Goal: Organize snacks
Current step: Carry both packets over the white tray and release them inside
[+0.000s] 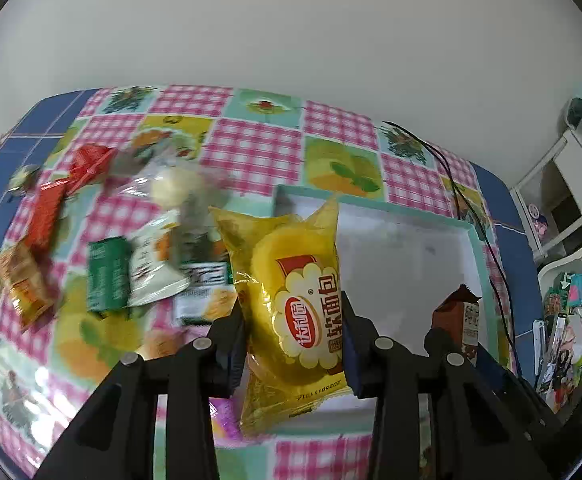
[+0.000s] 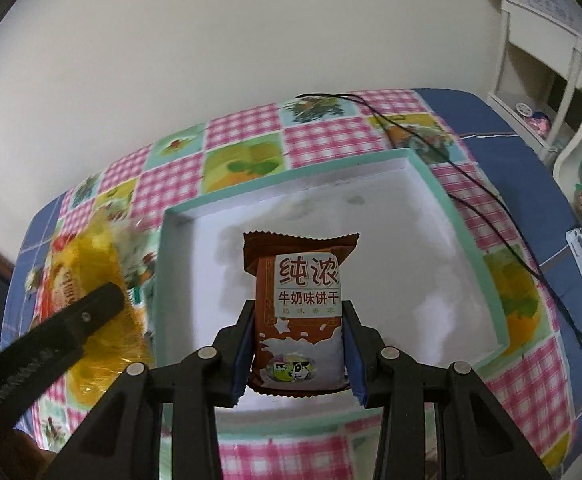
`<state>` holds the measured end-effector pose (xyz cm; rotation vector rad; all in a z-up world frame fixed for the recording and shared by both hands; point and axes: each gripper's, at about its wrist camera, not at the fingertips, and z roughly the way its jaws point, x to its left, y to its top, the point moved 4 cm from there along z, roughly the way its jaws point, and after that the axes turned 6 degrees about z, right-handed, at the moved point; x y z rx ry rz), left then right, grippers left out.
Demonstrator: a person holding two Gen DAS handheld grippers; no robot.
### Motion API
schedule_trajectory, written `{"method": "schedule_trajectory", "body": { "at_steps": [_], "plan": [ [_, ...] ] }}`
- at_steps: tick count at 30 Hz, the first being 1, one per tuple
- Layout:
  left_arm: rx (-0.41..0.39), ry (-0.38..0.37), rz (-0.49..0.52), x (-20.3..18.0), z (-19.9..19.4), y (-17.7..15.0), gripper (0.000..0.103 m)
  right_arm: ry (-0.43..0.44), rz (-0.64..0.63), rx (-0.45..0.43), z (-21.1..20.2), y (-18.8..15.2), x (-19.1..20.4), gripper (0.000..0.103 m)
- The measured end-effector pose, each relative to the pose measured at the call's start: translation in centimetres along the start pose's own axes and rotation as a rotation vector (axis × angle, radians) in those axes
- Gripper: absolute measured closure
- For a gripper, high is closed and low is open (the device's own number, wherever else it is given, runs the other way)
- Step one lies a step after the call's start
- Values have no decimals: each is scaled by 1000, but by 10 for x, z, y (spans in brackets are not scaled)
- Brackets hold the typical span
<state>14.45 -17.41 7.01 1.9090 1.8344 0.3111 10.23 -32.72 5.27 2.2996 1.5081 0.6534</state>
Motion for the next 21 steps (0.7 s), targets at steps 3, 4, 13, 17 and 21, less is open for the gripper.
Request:
{"method": "schedule_trajectory", "body": {
  "at_steps": [3, 4, 13, 17, 21],
  "plan": [
    [2, -14, 16, -12, 16, 5, 62, -26, 12, -14, 6, 8, -9, 61],
    [3, -14, 22, -15, 21, 7, 62, -34, 16, -15, 9, 11, -12, 61],
    [-1, -22, 85, -39, 57, 22, 62, -85, 70, -12, 37, 31, -41, 61],
    [3, -27, 92, -42, 72, 27, 62, -105, 75, -5, 50, 38, -48, 61],
    [9, -21, 92, -41, 82, 29, 62, -119, 75, -14, 55, 44, -51, 60]
  ]
}}
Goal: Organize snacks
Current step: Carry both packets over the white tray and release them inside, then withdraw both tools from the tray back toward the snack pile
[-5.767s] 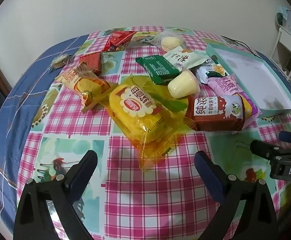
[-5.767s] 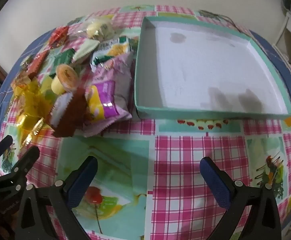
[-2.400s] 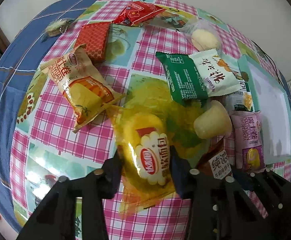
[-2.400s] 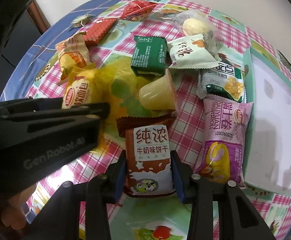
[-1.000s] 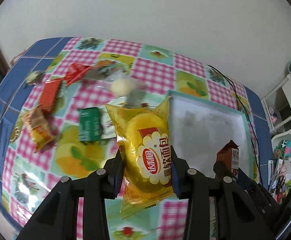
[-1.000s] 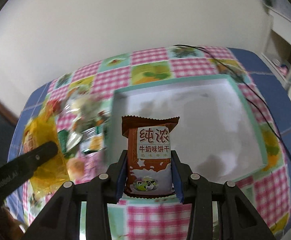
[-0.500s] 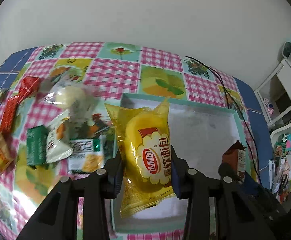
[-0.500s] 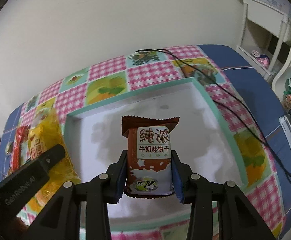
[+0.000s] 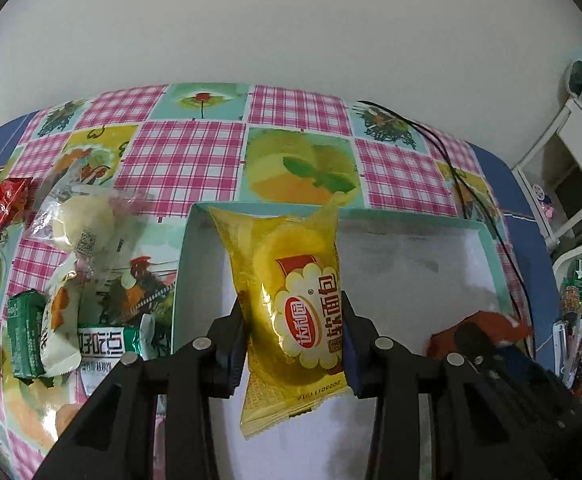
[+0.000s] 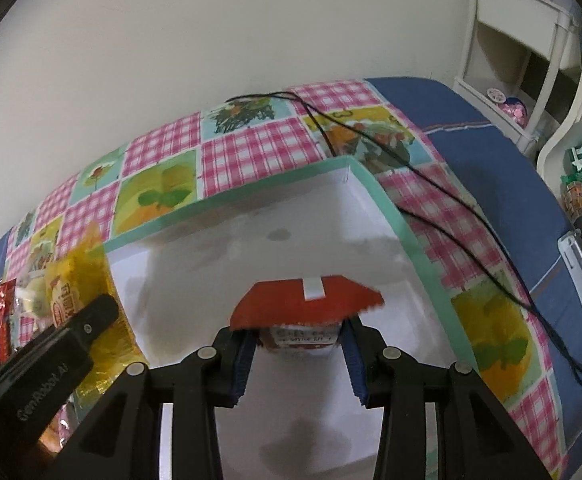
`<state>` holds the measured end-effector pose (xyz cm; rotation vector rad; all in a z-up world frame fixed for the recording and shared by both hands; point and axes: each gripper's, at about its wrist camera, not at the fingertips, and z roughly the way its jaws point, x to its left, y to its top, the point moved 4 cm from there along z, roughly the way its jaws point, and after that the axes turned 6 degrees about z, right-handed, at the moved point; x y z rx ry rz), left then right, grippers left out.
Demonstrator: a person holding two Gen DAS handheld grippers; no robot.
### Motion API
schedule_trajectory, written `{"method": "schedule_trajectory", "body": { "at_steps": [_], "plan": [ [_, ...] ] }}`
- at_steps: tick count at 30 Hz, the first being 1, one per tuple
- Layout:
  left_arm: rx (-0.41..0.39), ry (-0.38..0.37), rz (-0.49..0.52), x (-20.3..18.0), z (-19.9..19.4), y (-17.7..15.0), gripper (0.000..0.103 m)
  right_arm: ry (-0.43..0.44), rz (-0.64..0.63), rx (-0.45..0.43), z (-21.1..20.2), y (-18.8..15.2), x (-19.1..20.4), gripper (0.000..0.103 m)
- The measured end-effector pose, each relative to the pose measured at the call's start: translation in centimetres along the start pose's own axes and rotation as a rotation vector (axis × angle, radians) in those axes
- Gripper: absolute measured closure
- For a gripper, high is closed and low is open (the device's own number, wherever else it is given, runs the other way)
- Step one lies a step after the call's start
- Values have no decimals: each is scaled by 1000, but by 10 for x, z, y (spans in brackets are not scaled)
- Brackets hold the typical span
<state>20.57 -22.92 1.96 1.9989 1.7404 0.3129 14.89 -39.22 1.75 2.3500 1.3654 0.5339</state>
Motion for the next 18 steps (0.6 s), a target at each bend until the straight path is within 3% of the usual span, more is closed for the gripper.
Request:
{"method": "schedule_trajectory", "body": {
  "at_steps": [4, 9, 13, 18],
  "plan": [
    [1, -1, 6, -1, 2, 2, 61, -11, -6, -13, -1, 7, 3, 60],
    [-1, 4, 30, -4, -4, 3, 51, -9, -5, -12, -3, 7, 4, 46],
    [9, 39, 38, -5, -12, 4, 37, -23, -23, -14, -10, 8, 3, 43],
    [25, 65, 19, 5, -22, 0, 36, -38, -26, -23, -25, 8, 1, 33]
  ]
}}
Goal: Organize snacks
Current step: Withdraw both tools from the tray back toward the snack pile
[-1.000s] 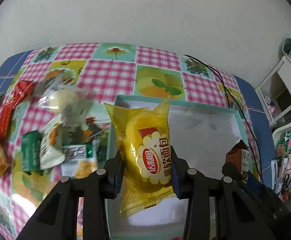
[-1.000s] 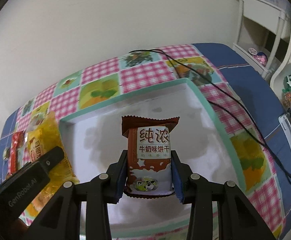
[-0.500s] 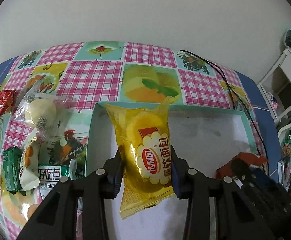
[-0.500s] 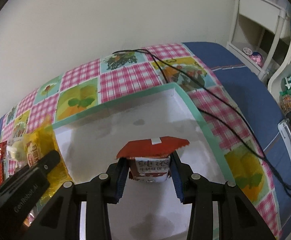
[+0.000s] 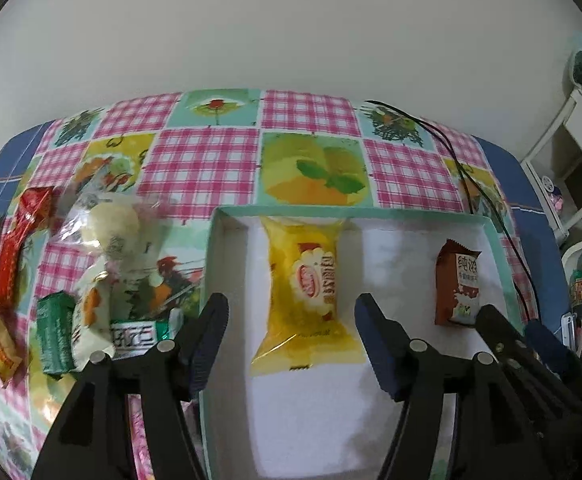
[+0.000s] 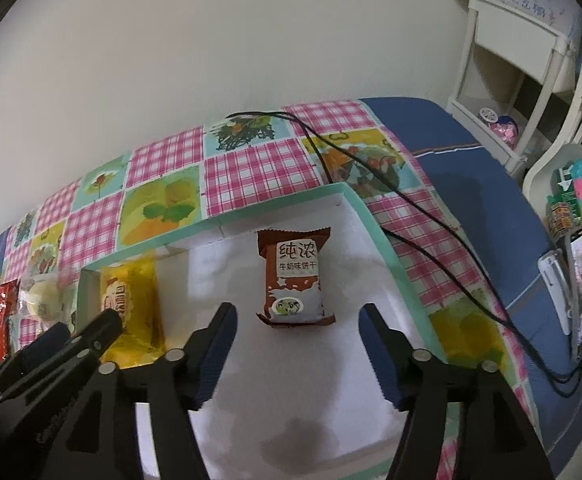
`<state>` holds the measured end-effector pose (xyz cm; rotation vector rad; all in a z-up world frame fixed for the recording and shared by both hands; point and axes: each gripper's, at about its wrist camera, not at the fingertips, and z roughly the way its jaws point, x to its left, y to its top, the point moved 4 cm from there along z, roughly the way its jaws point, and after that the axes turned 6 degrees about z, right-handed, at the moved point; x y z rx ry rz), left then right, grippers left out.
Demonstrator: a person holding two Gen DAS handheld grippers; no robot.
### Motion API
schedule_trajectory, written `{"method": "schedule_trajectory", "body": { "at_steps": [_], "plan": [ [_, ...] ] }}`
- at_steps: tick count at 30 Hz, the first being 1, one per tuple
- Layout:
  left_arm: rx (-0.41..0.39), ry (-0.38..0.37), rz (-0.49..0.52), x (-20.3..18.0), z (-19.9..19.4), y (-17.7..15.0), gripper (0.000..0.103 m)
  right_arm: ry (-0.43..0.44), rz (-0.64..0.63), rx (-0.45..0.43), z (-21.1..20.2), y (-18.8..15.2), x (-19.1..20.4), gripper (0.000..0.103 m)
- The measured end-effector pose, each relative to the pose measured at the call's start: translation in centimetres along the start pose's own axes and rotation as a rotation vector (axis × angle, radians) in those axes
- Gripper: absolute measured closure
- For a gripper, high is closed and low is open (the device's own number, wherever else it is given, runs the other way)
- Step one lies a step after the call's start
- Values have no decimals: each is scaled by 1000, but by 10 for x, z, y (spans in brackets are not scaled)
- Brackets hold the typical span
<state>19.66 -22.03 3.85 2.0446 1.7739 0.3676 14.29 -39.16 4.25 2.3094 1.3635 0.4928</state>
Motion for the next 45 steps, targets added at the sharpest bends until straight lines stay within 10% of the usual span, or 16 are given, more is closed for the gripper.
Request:
{"method": "schedule_trajectory", "body": {
  "at_steps": [26, 45],
  "plan": [
    [-31, 91, -107, 72, -67, -54, 7, 17, -61, 42, -47, -52, 25, 0],
    [31, 179, -203, 146, -80, -91, 1, 182, -31, 108, -51, -87, 63, 0]
  ]
}}
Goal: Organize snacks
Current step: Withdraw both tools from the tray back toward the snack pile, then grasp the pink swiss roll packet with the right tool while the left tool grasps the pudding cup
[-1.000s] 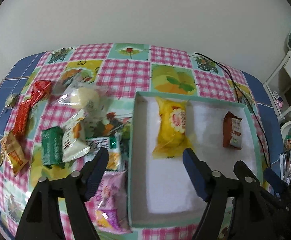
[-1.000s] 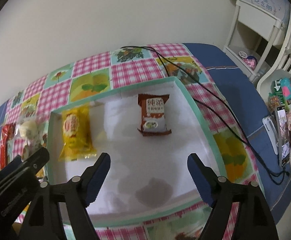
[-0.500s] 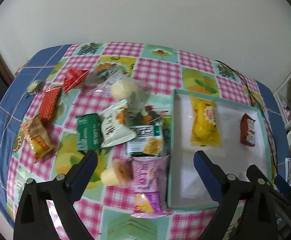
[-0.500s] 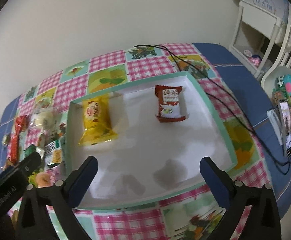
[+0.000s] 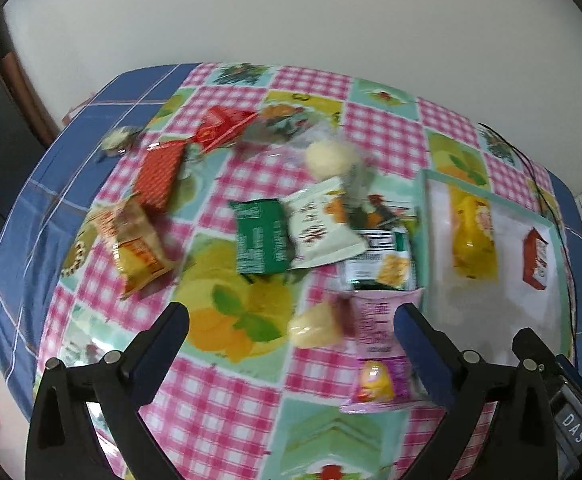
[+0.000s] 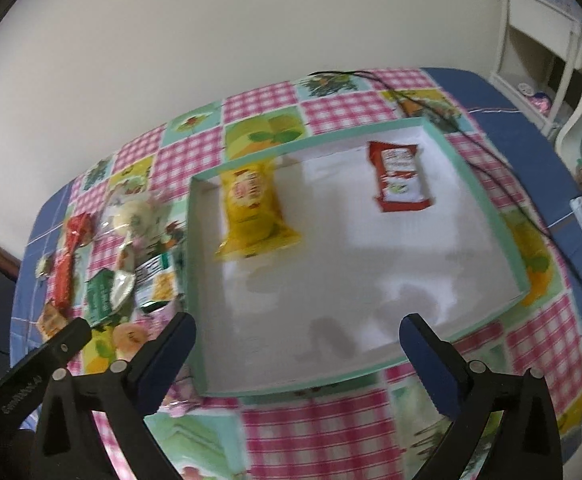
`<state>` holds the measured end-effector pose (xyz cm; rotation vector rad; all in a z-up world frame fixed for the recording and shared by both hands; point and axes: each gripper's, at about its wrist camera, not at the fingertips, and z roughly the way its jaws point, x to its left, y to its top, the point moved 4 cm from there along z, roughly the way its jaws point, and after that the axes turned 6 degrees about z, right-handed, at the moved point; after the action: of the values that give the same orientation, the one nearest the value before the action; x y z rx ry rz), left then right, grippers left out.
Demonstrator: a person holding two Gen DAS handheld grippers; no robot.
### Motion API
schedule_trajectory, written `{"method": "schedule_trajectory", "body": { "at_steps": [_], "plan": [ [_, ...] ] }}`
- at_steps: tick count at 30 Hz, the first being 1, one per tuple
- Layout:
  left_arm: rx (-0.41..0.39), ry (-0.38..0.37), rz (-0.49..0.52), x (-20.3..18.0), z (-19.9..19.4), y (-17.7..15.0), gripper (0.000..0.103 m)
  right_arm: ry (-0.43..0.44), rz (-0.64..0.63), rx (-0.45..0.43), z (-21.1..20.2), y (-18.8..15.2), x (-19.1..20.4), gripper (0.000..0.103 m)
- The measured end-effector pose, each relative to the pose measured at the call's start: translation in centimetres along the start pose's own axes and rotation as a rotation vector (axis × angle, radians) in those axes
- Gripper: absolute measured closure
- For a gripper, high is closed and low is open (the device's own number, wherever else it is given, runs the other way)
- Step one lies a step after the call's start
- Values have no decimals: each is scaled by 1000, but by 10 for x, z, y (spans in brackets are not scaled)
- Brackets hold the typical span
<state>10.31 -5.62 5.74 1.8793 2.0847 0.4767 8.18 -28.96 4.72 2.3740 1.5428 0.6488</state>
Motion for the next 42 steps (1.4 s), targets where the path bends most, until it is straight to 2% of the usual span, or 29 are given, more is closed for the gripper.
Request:
{"method": "schedule_trajectory", "body": {
  "at_steps": [4, 10, 18, 28, 35, 42],
  "plan": [
    [13, 13, -52, 24, 2, -1, 1, 20, -27, 31, 5, -8, 19, 0],
    [32, 37, -136, 60, 7, -1, 1, 119, -50, 96, 15, -21, 53, 0],
    [45, 33, -195, 85, 12, -1, 1, 116, -137, 149, 29, -42, 92, 0],
    [34, -14, -141, 67, 19, 5, 1, 54, -235, 139, 41, -53, 109, 1],
    [70, -41, -87, 50, 29, 8, 1, 25, -246, 136, 44, -48, 104, 17],
    [123, -65, -68, 36, 48, 7, 1, -47, -233, 155, 48, -43, 90, 19]
  ]
}}
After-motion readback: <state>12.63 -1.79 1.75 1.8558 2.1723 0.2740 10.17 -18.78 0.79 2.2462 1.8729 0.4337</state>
